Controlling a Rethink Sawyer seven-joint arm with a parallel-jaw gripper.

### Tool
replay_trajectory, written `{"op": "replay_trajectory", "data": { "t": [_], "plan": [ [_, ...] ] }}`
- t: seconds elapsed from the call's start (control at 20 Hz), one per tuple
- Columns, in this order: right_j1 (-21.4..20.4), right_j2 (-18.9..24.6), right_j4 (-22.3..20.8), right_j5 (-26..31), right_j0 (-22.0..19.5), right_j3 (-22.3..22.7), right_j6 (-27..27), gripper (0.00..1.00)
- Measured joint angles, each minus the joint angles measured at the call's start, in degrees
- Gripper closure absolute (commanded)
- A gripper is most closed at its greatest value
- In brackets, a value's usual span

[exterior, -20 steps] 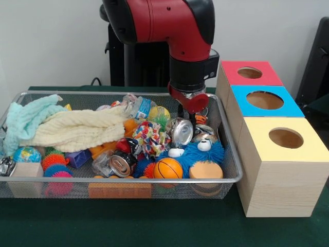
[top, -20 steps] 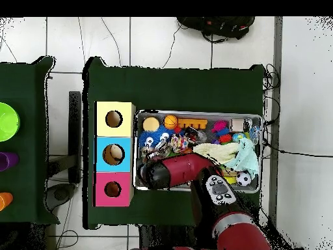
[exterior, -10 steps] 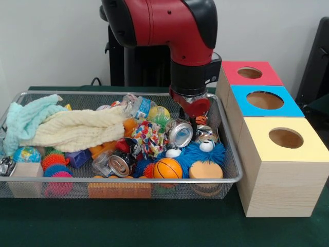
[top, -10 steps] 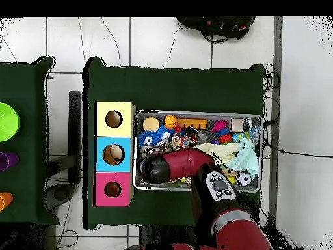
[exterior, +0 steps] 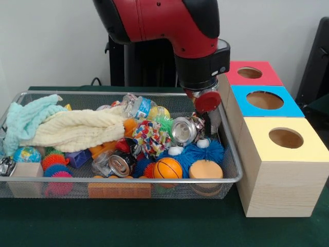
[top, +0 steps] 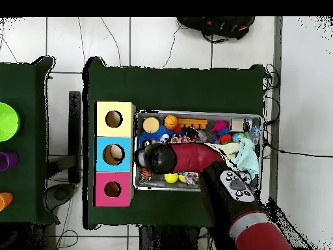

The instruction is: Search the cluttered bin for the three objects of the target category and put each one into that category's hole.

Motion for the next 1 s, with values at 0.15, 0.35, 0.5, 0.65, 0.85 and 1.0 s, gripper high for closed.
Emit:
{"op": "replay_trajectory", "data": {
  "t": [0.15, 0.35, 0.5, 0.65, 0.85, 1.0],
  "plan": [
    [-1.27, 3.02, 1.89, 0.00, -1.58, 2.06, 0.00, 0.00],
    [-2.39, 4.74, 2.32, 0.00, -1.60, 3.85, 0.00, 0.00],
    [-2.56, 5.86, 2.22, -0.04, -1.23, 5.13, 0.01, 0.00],
    [-2.54, 6.18, 2.22, -0.04, -1.42, 5.26, 0.01, 0.00],
    [-2.14, 6.26, 2.25, -0.04, -1.70, 5.26, 0.00, 0.00],
    [-1.86, 6.26, 2.25, -0.21, -1.75, 5.26, 0.01, 0.00]
  ]
}}
